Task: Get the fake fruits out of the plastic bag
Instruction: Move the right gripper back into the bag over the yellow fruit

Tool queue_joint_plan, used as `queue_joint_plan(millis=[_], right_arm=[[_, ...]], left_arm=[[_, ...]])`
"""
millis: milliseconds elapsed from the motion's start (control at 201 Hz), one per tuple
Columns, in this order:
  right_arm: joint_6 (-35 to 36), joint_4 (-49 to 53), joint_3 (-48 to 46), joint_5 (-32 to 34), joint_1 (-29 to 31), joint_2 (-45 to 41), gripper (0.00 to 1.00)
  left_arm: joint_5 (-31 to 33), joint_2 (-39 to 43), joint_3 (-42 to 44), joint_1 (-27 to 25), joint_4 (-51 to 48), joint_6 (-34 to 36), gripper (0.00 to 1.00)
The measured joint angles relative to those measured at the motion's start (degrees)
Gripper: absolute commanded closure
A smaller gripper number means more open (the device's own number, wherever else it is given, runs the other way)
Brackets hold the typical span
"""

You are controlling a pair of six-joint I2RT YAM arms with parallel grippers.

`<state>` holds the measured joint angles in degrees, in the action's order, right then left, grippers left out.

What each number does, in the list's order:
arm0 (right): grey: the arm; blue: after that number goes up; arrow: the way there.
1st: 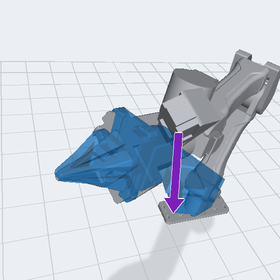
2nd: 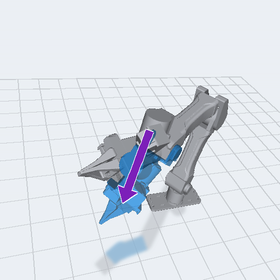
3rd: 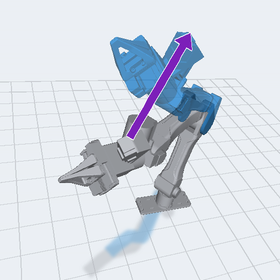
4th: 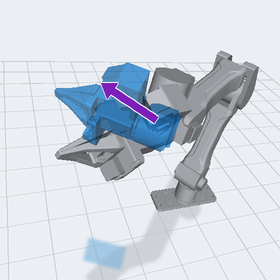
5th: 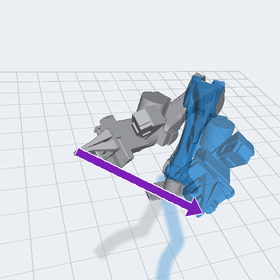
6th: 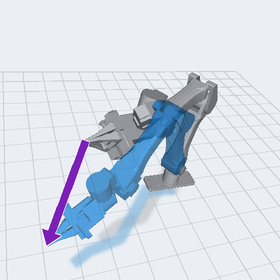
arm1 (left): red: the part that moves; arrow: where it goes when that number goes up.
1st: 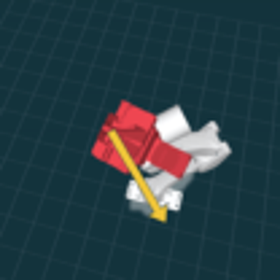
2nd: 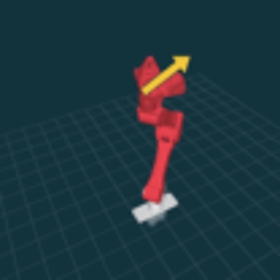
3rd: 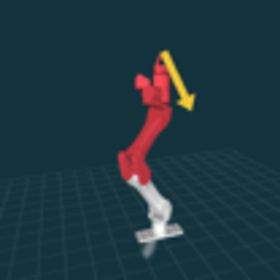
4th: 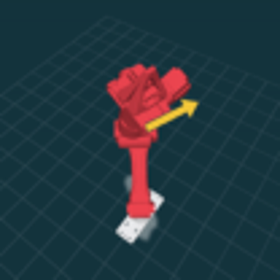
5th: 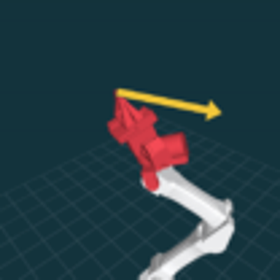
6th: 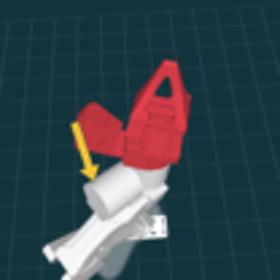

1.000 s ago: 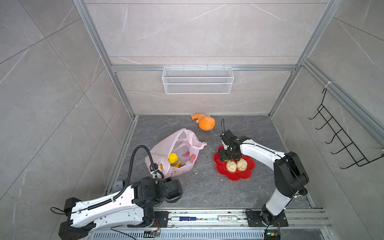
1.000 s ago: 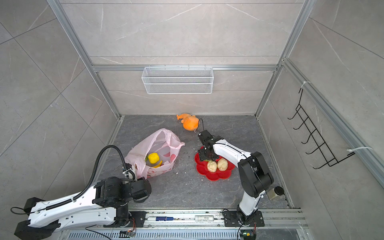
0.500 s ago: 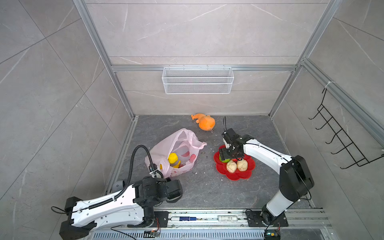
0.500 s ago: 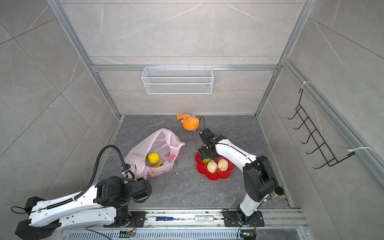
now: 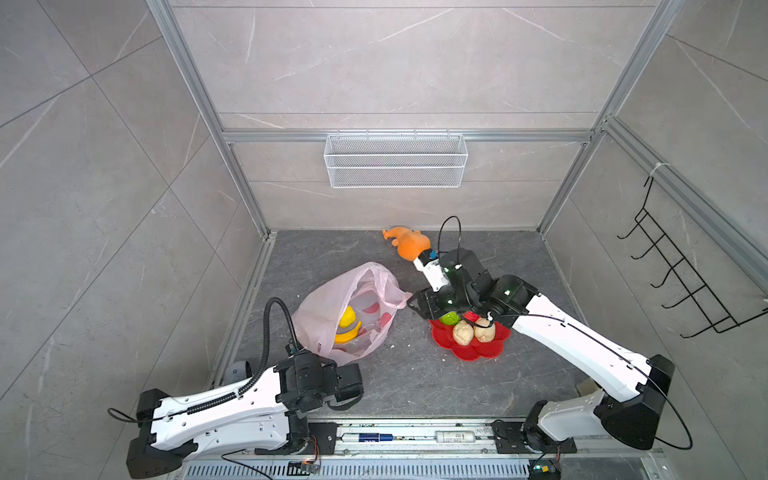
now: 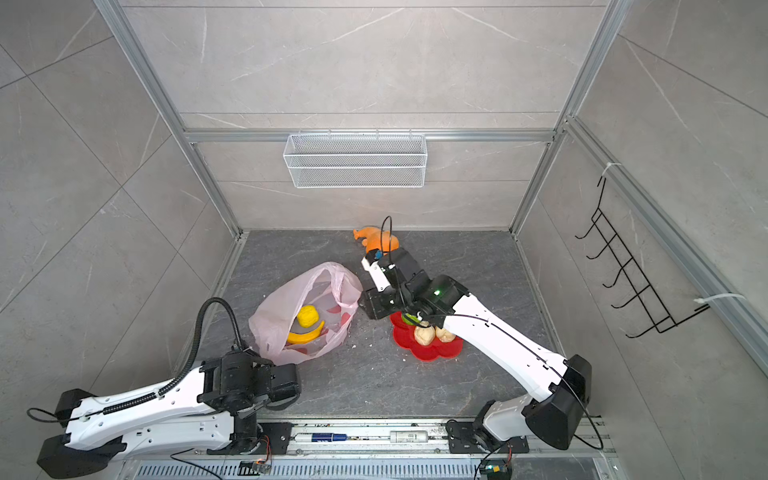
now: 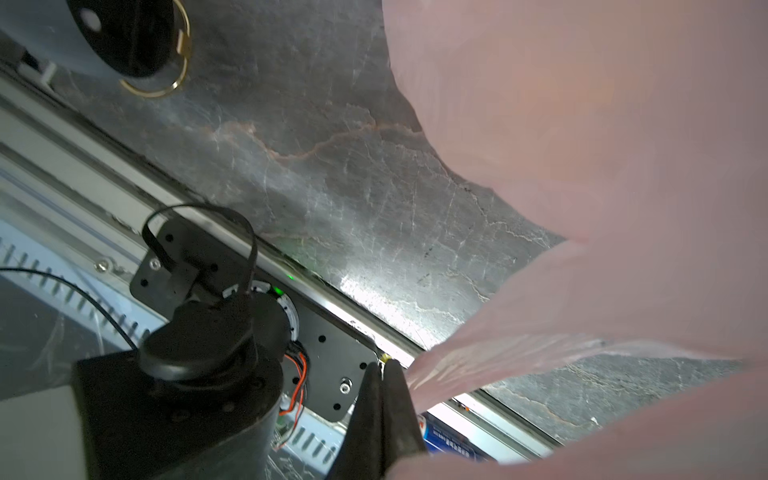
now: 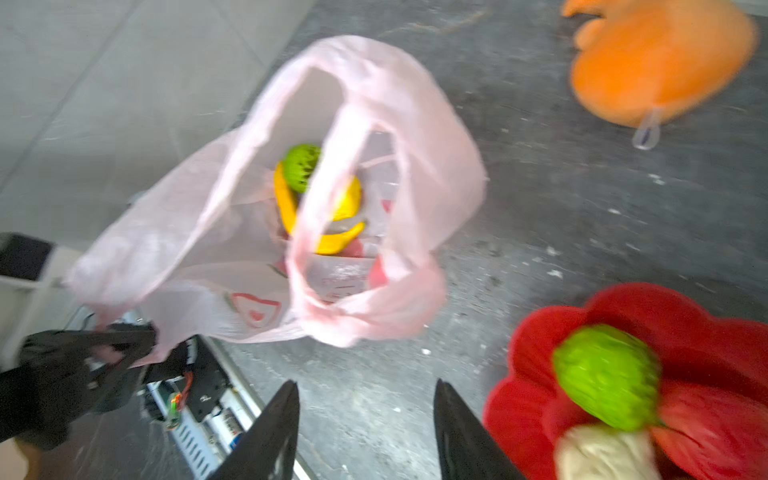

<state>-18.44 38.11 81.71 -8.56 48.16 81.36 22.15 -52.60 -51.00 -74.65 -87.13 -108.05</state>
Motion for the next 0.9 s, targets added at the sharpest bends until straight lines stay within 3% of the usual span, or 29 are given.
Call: queue_joint_plan(millis=[393, 901], right_arm=[[-4.3, -9.2, 7.5, -5.7, 7.7, 16.9, 0.51], [-5.0, -12.0, 14.8, -3.0, 8.1, 36.2, 0.47]], left_arm=[[0.4, -1.6, -0.3, -1.3, 0.0, -2.2, 1.00], [1.8, 3.2, 0.6, -4.5, 0.0, -9.0, 1.00]])
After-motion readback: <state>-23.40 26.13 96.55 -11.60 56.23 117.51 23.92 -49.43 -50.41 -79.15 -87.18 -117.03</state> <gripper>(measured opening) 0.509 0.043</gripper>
